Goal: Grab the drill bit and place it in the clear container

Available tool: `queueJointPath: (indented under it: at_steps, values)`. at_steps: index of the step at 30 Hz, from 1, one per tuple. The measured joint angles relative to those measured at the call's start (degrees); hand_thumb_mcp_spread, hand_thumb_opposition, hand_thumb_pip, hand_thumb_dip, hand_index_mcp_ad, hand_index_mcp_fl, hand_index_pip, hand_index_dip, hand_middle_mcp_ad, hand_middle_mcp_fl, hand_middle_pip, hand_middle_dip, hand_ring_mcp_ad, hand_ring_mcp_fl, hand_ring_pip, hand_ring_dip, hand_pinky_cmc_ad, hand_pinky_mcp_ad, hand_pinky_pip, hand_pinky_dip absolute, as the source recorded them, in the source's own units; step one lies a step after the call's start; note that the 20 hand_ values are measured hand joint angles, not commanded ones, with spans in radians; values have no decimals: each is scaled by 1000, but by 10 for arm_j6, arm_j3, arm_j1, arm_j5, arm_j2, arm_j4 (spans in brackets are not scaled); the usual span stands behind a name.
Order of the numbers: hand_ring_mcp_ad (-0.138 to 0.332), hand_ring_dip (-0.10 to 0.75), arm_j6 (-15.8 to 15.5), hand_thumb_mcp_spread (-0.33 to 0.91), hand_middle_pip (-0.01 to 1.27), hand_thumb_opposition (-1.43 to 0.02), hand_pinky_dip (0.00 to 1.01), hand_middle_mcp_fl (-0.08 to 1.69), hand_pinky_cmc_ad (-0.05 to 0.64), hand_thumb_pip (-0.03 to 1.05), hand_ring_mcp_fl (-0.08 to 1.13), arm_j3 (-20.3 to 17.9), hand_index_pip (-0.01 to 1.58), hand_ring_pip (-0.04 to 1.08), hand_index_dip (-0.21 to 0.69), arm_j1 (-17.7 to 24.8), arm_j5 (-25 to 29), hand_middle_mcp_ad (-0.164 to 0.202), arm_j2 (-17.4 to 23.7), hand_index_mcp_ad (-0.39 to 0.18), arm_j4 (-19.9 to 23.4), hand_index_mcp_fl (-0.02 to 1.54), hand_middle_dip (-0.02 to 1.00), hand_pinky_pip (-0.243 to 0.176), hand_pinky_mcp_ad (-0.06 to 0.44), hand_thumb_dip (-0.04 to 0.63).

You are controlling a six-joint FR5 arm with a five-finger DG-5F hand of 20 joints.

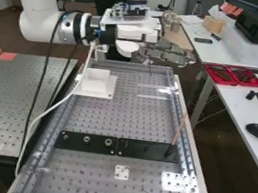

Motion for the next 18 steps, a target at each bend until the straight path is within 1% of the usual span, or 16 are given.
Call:
queueJointPath:
  at_steps: [3,5,8,9,18]
  values:
    - [80,58,13,709,126,-974,157,412,360,433,147,-3,922,113,316,12,-25,33,4,-136,-4,887,251,-26,119,300]
    - [87,61,18,709,126,-974,157,429,363,433,147,-3,918,110,312,18,-37,37,4,-136,-7,887,253,-26,117,300]
    - [87,61,28,709,126,-972,157,429,360,433,147,2,904,110,316,26,-49,37,-5,-136,-13,881,253,-26,117,300]
    - [91,61,32,709,126,-972,157,429,360,433,147,6,906,106,330,29,-53,37,-11,-136,-15,885,251,-26,117,300]
    - [96,70,56,709,126,-972,157,429,360,433,147,44,908,113,337,43,-77,37,-71,-136,-40,887,253,-26,119,300]
